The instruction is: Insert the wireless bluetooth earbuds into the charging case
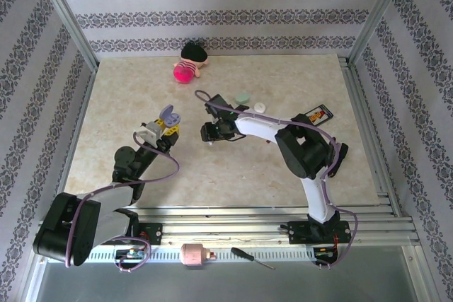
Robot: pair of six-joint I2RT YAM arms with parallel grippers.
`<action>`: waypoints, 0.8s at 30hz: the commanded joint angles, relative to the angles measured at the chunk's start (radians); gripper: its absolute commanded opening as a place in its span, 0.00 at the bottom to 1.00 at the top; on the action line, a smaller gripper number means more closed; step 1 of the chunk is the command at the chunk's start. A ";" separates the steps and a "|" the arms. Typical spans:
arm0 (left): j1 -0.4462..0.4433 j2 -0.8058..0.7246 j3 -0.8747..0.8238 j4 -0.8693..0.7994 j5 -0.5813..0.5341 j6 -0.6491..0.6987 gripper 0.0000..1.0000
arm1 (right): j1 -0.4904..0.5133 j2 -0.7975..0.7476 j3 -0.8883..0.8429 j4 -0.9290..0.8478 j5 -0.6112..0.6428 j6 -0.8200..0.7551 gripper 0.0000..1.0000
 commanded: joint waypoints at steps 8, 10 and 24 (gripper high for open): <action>0.014 -0.021 -0.012 0.005 0.003 -0.031 0.23 | 0.059 0.080 0.093 -0.149 0.209 -0.095 0.40; 0.014 -0.020 -0.012 0.007 0.014 -0.030 0.23 | 0.061 0.073 0.088 -0.152 0.218 -0.099 0.36; 0.014 0.006 -0.008 0.021 0.037 -0.037 0.23 | 0.034 -0.065 -0.016 -0.188 0.122 -0.257 0.25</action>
